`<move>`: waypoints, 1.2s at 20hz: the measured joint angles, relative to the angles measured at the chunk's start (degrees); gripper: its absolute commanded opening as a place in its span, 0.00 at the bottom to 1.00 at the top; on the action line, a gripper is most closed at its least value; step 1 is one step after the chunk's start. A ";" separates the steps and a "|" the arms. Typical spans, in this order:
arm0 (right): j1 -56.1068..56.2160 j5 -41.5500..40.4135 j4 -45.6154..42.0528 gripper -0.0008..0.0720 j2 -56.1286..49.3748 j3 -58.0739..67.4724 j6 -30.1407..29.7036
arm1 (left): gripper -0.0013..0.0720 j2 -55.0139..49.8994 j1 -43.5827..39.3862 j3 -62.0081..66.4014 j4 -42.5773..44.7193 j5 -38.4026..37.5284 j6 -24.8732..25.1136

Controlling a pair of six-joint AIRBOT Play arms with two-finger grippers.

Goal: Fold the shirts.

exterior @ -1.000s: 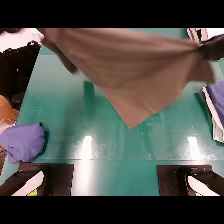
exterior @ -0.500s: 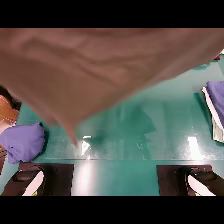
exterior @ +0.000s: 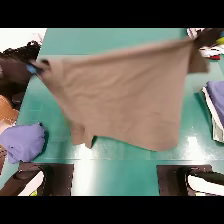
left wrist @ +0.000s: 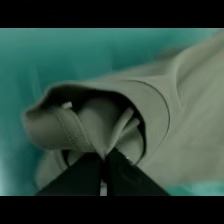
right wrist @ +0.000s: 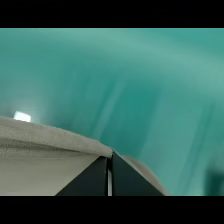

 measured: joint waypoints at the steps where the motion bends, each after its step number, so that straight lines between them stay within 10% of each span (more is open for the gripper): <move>1: -0.11 0.24 0.09 0.03 -3.28 -1.18 -0.35 | 0.05 -1.90 0.02 -4.37 0.44 2.34 0.04; 13: -0.90 -8.04 -0.15 0.03 -21.62 -4.17 0.13 | 0.06 -32.81 0.04 -7.41 -11.28 28.22 12.46; 14: -0.90 -8.66 -0.09 0.04 -21.81 -4.15 0.20 | 0.27 -34.16 0.04 -6.58 -11.80 28.87 12.85; 15: -0.90 -9.11 -0.02 0.15 -22.03 -4.15 0.28 | 0.56 -35.19 0.04 -5.90 -12.02 29.22 13.11; 17: -0.98 -9.51 -0.07 0.63 -22.32 -4.20 0.37 | 0.60 -36.41 0.15 -4.98 -12.50 29.49 13.49; 24: -4.37 -4.42 5.35 0.62 -18.40 -4.87 0.15 | 0.60 -35.12 7.10 -0.83 -10.47 12.85 13.88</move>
